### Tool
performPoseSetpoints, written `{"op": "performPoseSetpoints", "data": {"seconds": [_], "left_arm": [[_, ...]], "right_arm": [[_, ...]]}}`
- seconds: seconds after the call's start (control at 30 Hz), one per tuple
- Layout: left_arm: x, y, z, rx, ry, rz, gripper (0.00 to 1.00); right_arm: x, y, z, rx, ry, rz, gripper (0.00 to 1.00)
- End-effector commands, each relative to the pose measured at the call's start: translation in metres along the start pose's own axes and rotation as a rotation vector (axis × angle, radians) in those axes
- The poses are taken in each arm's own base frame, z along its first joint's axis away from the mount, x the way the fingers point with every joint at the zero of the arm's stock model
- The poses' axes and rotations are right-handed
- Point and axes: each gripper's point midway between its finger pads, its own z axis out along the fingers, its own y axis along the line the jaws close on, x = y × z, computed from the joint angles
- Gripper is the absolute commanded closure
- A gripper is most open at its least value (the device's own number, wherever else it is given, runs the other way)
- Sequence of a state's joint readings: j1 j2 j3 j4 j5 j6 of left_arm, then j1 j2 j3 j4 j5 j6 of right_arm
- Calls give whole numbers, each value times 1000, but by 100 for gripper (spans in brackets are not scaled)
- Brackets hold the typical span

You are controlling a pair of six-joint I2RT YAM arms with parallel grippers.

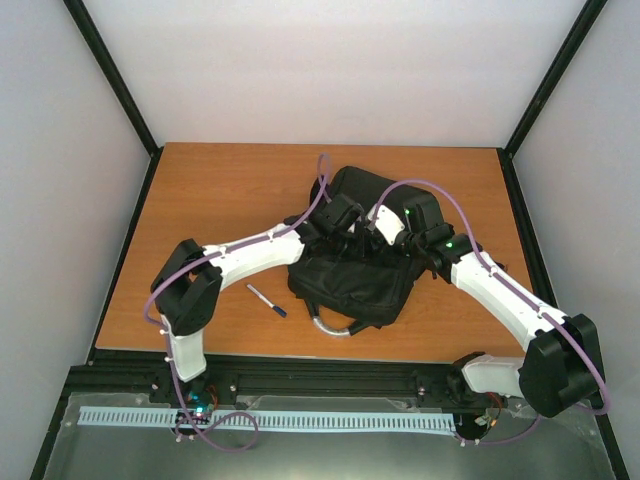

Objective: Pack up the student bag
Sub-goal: Place the stationery in the student bag.

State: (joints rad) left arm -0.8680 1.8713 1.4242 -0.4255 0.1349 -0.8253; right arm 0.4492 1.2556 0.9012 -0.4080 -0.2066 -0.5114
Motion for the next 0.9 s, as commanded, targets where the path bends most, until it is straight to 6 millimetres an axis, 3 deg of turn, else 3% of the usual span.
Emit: {"op": "performPoseSetpoints", "data": {"seconds": [0.0, 0.17, 0.4, 0.5, 0.67, 0.87], "left_arm": [[-8, -27, -37, 104, -62, 62, 99], [9, -38, -52, 176, -1, 95, 99], [40, -43, -29, 146, 81, 124, 99], [50, -33, -17, 101, 100, 115, 99], [51, -8, -8, 2, 74, 104, 99], [34, -4, 4, -62, 20, 117, 99]], "right_arm": [[-23, 1, -5, -11, -97, -24, 97], [-23, 1, -5, -12, -97, -25, 97], [-24, 0, -6, -7, -97, -24, 97], [-23, 1, -6, -8, -99, -24, 97], [-23, 1, -5, -11, -97, -25, 97], [-24, 1, -7, -6, -101, -28, 97]]}}
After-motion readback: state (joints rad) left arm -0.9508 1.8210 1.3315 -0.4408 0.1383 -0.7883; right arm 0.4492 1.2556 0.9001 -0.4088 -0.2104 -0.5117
